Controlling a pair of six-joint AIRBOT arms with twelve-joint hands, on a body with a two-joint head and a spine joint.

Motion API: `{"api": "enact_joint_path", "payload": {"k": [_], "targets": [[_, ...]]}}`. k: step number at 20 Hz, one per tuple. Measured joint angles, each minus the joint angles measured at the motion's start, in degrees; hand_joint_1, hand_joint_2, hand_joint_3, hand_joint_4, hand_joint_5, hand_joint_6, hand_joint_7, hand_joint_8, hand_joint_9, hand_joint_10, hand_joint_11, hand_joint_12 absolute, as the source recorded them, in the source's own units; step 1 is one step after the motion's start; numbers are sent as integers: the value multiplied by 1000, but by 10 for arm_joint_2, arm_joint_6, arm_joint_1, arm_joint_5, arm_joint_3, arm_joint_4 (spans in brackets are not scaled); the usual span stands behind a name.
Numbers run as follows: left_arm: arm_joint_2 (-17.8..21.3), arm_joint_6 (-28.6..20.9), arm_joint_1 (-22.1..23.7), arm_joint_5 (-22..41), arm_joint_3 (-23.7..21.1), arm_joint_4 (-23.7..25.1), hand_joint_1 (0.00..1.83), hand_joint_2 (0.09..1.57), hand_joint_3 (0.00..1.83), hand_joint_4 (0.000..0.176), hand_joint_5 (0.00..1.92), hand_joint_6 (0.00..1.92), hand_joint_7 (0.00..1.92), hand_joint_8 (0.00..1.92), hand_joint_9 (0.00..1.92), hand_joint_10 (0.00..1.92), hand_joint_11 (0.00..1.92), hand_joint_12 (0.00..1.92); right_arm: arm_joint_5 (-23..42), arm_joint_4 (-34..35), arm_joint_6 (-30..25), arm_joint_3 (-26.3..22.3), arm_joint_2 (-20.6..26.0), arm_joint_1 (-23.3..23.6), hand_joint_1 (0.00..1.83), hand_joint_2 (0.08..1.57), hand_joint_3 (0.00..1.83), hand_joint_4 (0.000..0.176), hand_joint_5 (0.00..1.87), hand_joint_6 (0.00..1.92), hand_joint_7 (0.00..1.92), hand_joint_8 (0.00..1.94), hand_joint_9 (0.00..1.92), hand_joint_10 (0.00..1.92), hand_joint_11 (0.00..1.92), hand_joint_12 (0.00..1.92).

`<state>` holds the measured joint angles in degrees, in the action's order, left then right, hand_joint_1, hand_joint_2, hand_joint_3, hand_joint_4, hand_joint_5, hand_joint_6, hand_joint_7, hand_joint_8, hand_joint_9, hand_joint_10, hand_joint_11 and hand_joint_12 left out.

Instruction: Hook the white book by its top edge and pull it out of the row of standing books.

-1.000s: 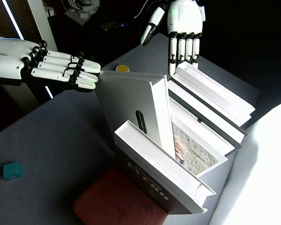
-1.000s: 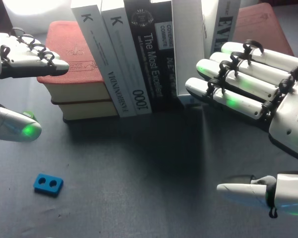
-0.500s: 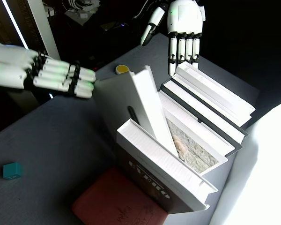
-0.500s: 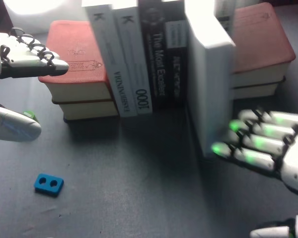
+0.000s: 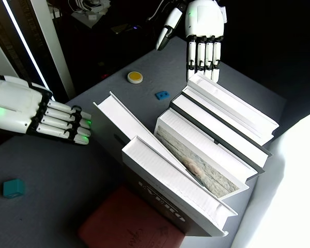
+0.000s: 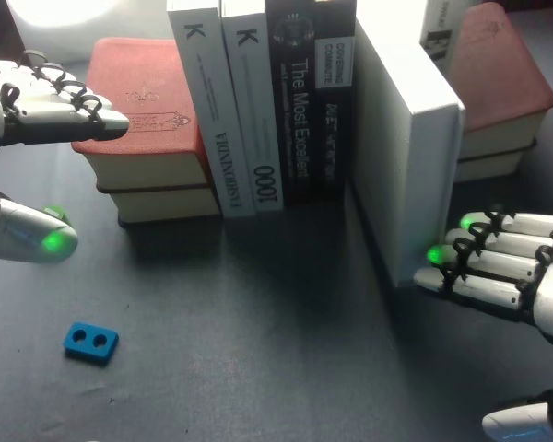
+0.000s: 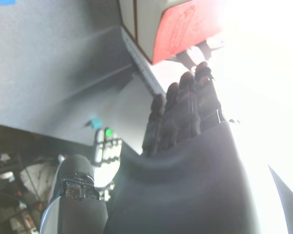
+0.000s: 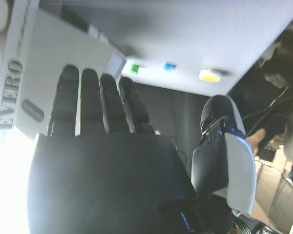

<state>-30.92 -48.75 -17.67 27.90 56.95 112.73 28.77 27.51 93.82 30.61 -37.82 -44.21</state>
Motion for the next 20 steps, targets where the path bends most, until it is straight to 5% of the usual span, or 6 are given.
{"api": "enact_joint_path", "payload": {"k": [12,20], "targets": [[0,0,0,0,-3,0,0,1128,1,0,0,0,0,0,0,0,0,0,-1,10,6,25,-32,-13,0,1107,0,0,6,0,0,0,0,0,0,0],[0,0,0,0,-3,0,0,1135,3,0,0,0,0,0,0,0,0,0,23,10,4,-32,47,-14,0,1109,1,0,6,1,0,0,0,0,0,0]]}}
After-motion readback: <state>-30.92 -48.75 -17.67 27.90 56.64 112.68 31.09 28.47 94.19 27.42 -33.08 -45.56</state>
